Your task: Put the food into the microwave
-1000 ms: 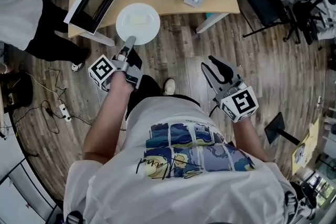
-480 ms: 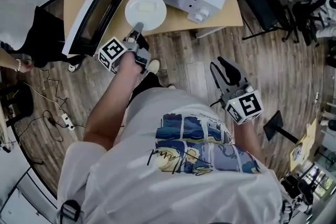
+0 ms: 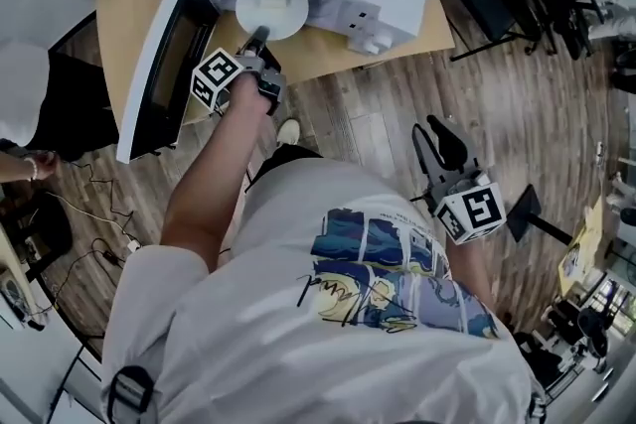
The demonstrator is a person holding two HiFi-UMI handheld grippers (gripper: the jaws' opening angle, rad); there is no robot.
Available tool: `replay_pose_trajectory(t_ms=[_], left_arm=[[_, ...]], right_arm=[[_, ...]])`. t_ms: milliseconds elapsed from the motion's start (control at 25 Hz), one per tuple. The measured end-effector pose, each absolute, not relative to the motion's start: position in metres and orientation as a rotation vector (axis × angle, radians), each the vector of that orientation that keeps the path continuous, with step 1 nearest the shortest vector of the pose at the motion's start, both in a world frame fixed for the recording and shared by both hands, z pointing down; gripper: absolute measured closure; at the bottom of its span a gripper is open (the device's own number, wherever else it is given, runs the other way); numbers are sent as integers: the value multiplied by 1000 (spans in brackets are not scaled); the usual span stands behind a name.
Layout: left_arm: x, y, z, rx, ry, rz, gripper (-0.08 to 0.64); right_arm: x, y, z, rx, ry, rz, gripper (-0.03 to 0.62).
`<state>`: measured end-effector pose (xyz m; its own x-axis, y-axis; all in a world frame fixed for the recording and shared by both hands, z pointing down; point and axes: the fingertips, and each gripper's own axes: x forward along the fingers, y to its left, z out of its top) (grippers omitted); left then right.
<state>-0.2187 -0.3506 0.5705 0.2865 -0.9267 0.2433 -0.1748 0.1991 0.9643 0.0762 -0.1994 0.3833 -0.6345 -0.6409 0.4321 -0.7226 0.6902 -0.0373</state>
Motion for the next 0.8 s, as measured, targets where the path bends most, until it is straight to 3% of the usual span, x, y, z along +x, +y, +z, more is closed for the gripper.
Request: replay_pose_trajectory(t_ms=[800], left_arm=[[-217,-421,607,1209,-1179,-646,541]], right_arm=[[90,-213,386,1242,-2406,362,494]])
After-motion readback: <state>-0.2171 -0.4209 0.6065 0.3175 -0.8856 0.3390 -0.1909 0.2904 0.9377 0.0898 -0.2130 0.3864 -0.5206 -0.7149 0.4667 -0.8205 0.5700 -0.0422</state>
